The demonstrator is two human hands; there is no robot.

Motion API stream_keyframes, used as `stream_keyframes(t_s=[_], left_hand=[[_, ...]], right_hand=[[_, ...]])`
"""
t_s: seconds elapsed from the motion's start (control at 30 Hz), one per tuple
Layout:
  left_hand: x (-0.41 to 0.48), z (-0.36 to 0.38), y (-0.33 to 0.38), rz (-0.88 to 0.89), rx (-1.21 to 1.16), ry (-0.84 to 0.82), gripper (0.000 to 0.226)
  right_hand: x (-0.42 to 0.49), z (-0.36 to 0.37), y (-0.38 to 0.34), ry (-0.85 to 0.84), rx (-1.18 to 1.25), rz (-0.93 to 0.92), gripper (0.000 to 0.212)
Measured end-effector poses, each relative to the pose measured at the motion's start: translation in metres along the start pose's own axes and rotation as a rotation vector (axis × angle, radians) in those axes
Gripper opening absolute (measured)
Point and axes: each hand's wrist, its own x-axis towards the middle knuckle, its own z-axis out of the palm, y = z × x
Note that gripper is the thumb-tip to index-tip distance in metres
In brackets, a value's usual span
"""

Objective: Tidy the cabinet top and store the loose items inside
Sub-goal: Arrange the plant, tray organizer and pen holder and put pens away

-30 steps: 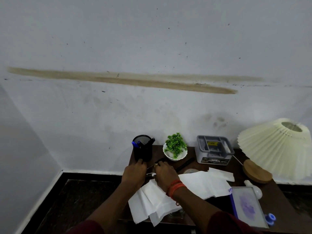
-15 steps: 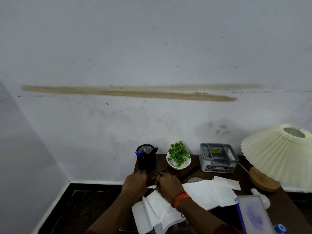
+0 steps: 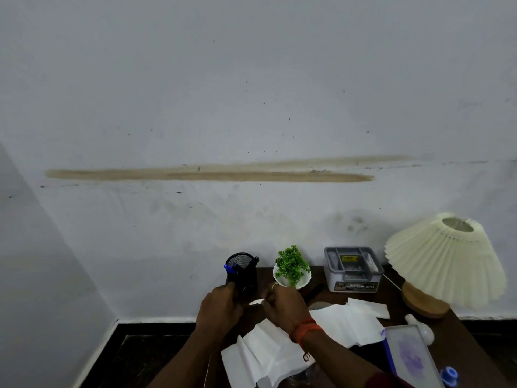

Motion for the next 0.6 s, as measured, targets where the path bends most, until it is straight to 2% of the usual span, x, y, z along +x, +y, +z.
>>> stream_keyframes(t_s=[0.17,0.43,0.6], left_hand=[[-0.007,-0.028,0.01,-0.031,-0.137,0.092,0.021],[-0.006,-0.08,0.015,-0.007,-0.232,0.185,0.023],[-0.001,-0.096,0.024,-0.028,-0.321,0.257,0.019]], right_hand=[[-0.003,-0.025,-0.016,0.083,0.161,0.056,0.015],[-0.003,-0.081,-0.055,0.241,0.095,-0.015,0.012],[0.004,-0.099,-0.069,0.3,0.159,-0.013,0.015]])
